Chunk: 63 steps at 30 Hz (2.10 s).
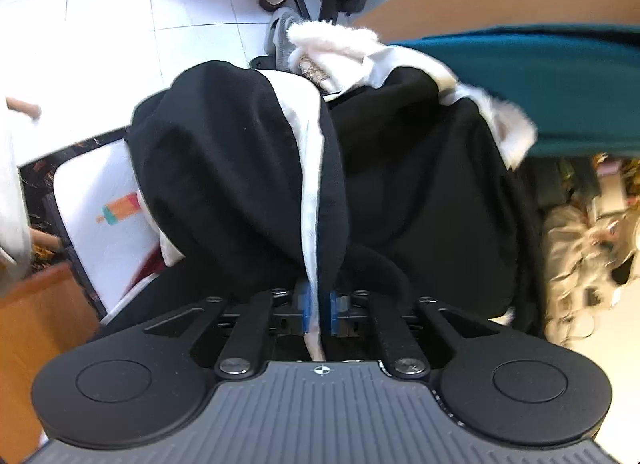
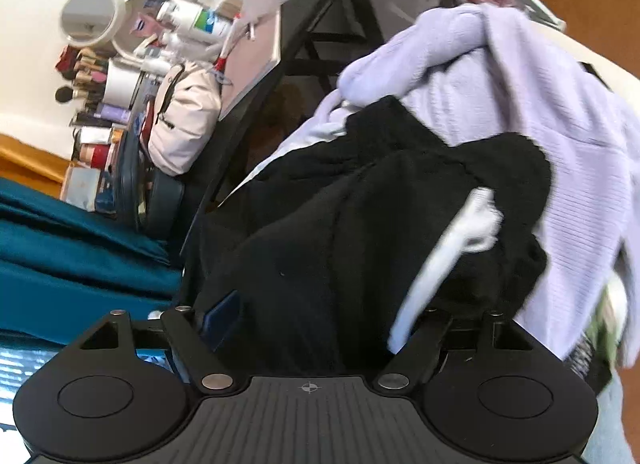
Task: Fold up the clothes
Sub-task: 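Close the left tool on the white-trimmed edge while the right tool grasps the black garment, then lift the black garment off the pile with both tools and carry it toward the bed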
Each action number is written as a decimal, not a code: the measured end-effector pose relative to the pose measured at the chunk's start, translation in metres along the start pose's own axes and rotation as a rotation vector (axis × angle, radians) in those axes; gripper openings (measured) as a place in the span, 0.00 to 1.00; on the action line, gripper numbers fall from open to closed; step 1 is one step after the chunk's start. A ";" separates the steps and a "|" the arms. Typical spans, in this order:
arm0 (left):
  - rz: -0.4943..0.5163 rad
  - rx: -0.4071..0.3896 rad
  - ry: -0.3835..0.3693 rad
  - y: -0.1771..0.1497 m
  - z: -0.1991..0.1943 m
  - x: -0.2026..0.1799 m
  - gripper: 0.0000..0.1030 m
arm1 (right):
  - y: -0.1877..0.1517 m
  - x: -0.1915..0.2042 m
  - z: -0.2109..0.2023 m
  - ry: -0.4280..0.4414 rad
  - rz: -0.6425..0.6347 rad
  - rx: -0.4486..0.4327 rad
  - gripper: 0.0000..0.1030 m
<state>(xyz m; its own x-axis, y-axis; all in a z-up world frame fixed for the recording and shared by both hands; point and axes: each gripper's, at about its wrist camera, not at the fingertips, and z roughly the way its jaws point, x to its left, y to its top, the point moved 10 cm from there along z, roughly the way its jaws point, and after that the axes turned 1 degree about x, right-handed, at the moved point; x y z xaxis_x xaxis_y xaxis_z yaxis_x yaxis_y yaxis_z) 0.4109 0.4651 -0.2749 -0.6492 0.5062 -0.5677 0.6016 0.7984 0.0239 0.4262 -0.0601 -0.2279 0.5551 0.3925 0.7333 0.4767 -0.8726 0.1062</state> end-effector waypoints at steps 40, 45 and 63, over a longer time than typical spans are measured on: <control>0.601 -0.593 -0.683 -0.067 -0.266 -0.225 0.04 | 0.065 0.422 -0.344 0.946 -0.526 -0.362 0.06; 0.713 -0.620 -0.780 -0.118 -0.276 -0.253 0.04 | 0.072 0.400 -0.408 0.804 -0.620 -0.412 0.06; 0.959 -0.397 -1.137 -0.399 -0.238 -0.408 0.04 | 0.194 0.144 -0.675 0.610 -0.559 -0.687 0.06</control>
<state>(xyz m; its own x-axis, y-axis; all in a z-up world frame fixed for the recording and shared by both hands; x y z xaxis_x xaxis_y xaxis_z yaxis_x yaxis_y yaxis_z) 0.3250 0.0171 0.1432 0.6945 0.5030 -0.5145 0.2939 0.4543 0.8410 0.1380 -0.3693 0.3516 -0.1473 0.7413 0.6549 -0.0330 -0.6654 0.7458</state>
